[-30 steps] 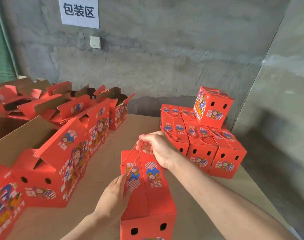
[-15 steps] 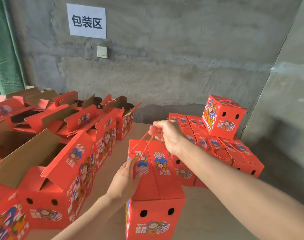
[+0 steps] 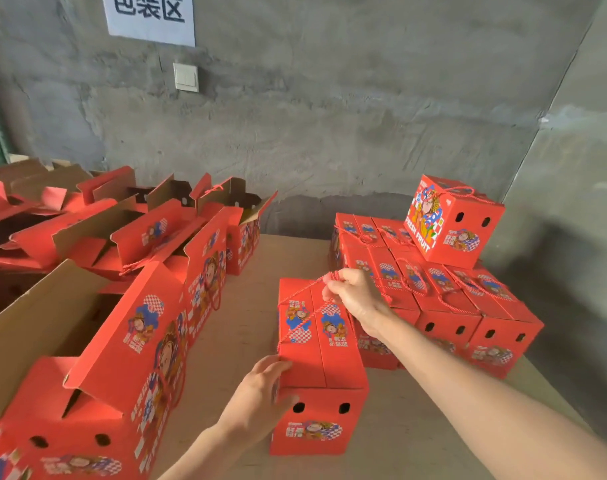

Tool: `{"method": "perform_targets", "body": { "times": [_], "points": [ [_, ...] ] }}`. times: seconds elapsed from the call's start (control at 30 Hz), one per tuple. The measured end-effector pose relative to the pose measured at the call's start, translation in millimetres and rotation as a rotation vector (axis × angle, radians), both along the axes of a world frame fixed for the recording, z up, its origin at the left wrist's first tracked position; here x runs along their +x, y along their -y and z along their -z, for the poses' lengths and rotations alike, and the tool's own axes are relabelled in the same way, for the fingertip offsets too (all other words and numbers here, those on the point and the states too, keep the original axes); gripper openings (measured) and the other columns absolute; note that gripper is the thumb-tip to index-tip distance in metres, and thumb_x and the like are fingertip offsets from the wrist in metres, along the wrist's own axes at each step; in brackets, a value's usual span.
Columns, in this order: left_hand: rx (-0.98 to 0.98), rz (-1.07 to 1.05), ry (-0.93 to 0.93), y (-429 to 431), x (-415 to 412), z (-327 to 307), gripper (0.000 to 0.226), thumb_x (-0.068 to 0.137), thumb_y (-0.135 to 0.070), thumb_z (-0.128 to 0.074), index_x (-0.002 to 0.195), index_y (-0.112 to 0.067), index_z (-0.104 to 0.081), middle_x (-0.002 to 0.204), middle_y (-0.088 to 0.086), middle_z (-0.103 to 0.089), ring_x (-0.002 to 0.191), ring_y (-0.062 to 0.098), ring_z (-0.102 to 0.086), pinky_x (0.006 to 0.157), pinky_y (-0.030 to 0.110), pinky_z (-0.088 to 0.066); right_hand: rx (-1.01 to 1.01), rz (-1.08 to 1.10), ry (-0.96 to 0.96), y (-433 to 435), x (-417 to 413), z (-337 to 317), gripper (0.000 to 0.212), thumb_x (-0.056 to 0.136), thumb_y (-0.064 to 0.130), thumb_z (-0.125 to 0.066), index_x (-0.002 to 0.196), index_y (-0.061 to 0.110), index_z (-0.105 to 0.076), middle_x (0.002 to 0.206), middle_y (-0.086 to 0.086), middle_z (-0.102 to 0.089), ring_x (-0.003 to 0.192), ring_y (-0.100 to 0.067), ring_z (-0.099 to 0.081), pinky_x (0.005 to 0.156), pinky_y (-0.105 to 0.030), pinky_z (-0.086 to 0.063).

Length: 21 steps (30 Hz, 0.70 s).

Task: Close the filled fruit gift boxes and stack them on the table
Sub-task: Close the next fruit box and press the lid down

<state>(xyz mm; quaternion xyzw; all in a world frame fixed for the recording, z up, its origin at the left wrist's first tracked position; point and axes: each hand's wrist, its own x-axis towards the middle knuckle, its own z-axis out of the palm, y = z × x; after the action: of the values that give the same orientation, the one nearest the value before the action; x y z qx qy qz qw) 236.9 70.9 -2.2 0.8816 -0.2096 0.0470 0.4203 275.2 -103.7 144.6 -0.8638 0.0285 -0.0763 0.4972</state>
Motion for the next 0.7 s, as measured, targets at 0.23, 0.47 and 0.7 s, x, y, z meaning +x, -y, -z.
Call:
{"method": "perform_targets", "body": {
  "times": [0.23, 0.47, 0.7],
  "points": [
    [0.076, 0.010, 0.160, -6.4, 9.4, 6.5, 0.024, 0.082, -0.017, -0.071, 0.105, -0.012, -0.072, 0.118, -0.008, -0.056, 0.094, 0.014, -0.061, 0.084, 0.009, -0.037, -0.876, -0.266, 0.092, 8.9, -67.1, 119.8, 0.066, 0.099, 0.022, -0.036, 0.150, 0.031, 0.005, 0.159, -0.002, 0.011, 0.146, -0.024, 0.011, 0.115, -0.030, 0.013],
    [0.270, 0.002, 0.351, 2.9, 32.0, -8.1, 0.031, 0.046, -0.017, -0.094, 0.071, -0.017, -0.075, 0.080, -0.005, -0.072, 0.071, 0.016, -0.069, 0.063, 0.029, -0.056, -0.999, -0.311, 0.107, 20.5, -41.0, 145.6, 0.068, 0.099, 0.011, -0.032, 0.147, 0.043, 0.005, 0.156, 0.000, 0.022, 0.142, -0.028, 0.024, 0.108, -0.036, 0.021],
    [0.476, -0.169, 0.423, 33.9, 103.1, -9.1, 0.032, 0.045, -0.018, -0.095, 0.069, -0.020, -0.073, 0.091, -0.002, -0.074, 0.075, 0.020, -0.070, 0.064, 0.028, -0.056, -0.950, -0.220, 0.104, 27.0, 54.1, 156.9, 0.084, 0.093, 0.004, -0.042, 0.144, 0.048, 0.008, 0.157, 0.004, 0.019, 0.144, -0.025, 0.021, 0.114, -0.044, 0.009]
  ]
}}
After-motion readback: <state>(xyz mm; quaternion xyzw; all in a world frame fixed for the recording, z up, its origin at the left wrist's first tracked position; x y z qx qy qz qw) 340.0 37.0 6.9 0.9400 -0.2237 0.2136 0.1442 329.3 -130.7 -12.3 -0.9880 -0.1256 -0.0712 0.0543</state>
